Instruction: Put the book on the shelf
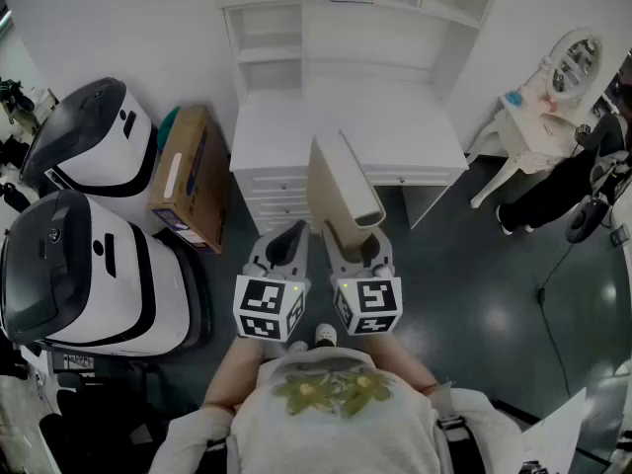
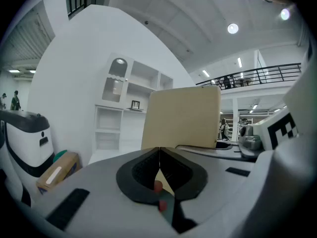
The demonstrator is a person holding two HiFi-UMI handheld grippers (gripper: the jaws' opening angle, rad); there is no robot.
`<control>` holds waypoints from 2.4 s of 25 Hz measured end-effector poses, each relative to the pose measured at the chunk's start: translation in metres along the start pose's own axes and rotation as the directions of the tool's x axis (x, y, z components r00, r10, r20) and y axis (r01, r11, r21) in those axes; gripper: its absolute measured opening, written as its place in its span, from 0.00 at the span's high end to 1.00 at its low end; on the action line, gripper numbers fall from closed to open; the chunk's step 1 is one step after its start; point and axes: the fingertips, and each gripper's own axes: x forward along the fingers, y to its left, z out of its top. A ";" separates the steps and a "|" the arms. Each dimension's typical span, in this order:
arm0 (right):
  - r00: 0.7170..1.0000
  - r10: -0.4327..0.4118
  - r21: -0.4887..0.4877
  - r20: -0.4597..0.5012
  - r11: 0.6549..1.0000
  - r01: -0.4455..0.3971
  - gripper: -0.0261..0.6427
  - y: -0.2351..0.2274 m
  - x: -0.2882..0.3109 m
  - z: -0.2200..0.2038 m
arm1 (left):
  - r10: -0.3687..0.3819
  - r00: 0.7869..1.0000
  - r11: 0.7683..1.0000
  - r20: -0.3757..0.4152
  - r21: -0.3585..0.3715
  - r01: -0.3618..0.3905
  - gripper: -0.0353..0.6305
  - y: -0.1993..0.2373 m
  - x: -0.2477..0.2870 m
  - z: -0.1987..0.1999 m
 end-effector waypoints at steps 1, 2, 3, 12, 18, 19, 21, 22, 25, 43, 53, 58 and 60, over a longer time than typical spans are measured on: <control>1.000 0.005 0.000 0.003 1.000 -0.005 0.61 -0.001 0.002 0.001 | 0.002 1.000 1.000 0.000 0.000 -0.002 0.91 0.001 0.002 0.000; 1.000 0.010 0.001 0.006 1.000 -0.010 0.61 -0.002 0.003 0.001 | 0.003 1.000 1.000 -0.001 -0.001 -0.003 0.91 0.002 0.004 0.001; 1.000 0.014 0.003 0.008 1.000 -0.014 0.61 -0.003 0.005 0.002 | 0.003 1.000 1.000 -0.002 -0.001 -0.003 0.91 0.002 0.006 0.001; 0.999 0.050 0.034 0.022 0.998 -0.051 0.61 -0.018 0.014 -0.005 | 0.042 0.999 0.999 0.002 -0.012 -0.042 0.91 0.002 0.019 -0.003; 0.996 0.093 0.046 -0.001 0.995 -0.093 0.61 -0.018 0.024 -0.015 | 0.056 0.998 0.998 -0.030 -0.015 -0.057 0.91 0.004 0.027 -0.017; 0.995 0.101 0.048 -0.005 0.994 -0.101 0.61 -0.016 0.027 -0.017 | 0.059 0.998 0.998 -0.030 -0.018 -0.060 0.91 0.007 0.027 -0.017; 0.994 0.112 0.049 -0.009 0.992 -0.112 0.61 -0.011 0.035 -0.020 | 0.070 0.997 0.997 -0.031 -0.027 -0.070 0.91 0.018 0.028 -0.018; 0.993 0.117 0.051 -0.011 0.992 -0.116 0.61 -0.009 0.040 -0.021 | 0.074 0.997 0.997 -0.033 -0.031 -0.075 0.91 0.024 0.030 -0.019; 0.992 0.122 0.056 -0.016 0.991 -0.121 0.61 -0.002 0.058 -0.025 | 0.081 0.996 0.996 -0.039 -0.041 -0.083 0.91 0.045 0.034 -0.020; 0.999 0.037 0.017 0.002 0.999 -0.037 0.61 0.018 0.206 -0.013 | 0.004 1.000 0.999 -0.029 -0.031 -0.005 0.91 0.187 0.103 0.008; 1.000 -0.019 0.014 -0.014 1.000 0.019 0.61 0.025 0.263 -0.016 | -0.043 0.998 0.997 -0.040 -0.072 0.040 0.91 0.242 0.130 0.002; 0.999 -0.024 0.022 -0.038 0.999 0.025 0.61 0.022 0.287 -0.022 | -0.065 0.996 0.994 -0.061 -0.089 0.059 0.91 0.254 0.151 -0.003; 0.999 -0.025 0.027 -0.045 0.999 0.027 0.61 0.018 0.299 -0.023 | -0.069 0.996 0.994 -0.063 -0.091 0.063 0.91 0.260 0.161 -0.001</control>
